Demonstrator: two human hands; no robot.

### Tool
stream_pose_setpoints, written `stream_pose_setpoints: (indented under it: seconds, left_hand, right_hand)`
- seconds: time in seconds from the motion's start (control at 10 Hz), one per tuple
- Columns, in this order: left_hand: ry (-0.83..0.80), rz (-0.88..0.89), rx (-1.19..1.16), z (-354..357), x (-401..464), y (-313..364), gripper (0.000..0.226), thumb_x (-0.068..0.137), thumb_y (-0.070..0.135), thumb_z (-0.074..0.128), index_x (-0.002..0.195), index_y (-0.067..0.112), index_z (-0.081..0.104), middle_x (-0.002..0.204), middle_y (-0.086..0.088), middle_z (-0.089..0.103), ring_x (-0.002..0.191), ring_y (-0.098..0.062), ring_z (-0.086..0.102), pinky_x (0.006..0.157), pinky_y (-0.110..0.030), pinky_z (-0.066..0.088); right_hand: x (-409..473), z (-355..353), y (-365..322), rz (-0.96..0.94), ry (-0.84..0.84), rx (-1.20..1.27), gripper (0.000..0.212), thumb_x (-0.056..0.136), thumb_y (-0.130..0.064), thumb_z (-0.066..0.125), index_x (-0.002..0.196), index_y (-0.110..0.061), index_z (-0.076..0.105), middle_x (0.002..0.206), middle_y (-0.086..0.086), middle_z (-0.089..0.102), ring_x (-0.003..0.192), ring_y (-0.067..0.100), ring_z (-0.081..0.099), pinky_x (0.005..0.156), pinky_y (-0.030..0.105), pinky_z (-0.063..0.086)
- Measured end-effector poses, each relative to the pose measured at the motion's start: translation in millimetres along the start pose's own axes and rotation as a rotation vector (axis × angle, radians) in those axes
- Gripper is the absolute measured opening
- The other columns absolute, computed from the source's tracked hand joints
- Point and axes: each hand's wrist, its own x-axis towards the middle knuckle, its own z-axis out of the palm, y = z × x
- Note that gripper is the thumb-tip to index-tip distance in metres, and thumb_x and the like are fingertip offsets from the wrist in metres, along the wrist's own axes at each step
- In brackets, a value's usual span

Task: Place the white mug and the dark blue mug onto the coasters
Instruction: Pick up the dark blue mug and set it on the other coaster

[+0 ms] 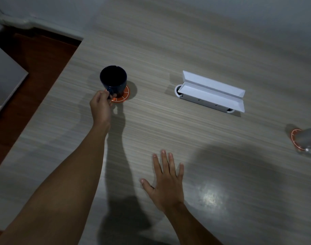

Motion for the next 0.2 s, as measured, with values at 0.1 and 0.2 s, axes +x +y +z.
stream_pose_setpoints:
  seconds: [0.1, 0.2]
  left_hand:
    - [-0.026, -0.007, 0.005, -0.1, -3.7, 1.7, 0.02, 0.099, 0.013, 0.051, 0.084, 0.024, 0.058, 0.092, 0.002, 0.069, 0.096, -0.014, 0.071, 0.079, -0.032, 0.049]
    - [-0.035, 0.008, 0.026, -6.3, -12.6, -1.0, 0.008, 0.1, 0.02, 0.054, 0.108, 0.023, 0.054, 0.108, -0.001, 0.069, 0.097, -0.015, 0.072, 0.076, -0.029, 0.053]
  right_hand:
    - [-0.3, -1.9, -0.7, 0.002, -0.009, 0.016, 0.091, 0.091, -0.081, 0.022, 0.161, -0.032, -0.008, 0.171, 0.001, -0.016, 0.156, 0.025, -0.021, 0.123, 0.063, -0.002]
    - [0.0, -4.2, -1.6, -0.011, -0.002, 0.017, 0.09, 0.091, -0.081, 0.021, 0.16, -0.032, -0.009, 0.171, 0.001, -0.017, 0.155, 0.025, -0.021, 0.123, 0.063, -0.003]
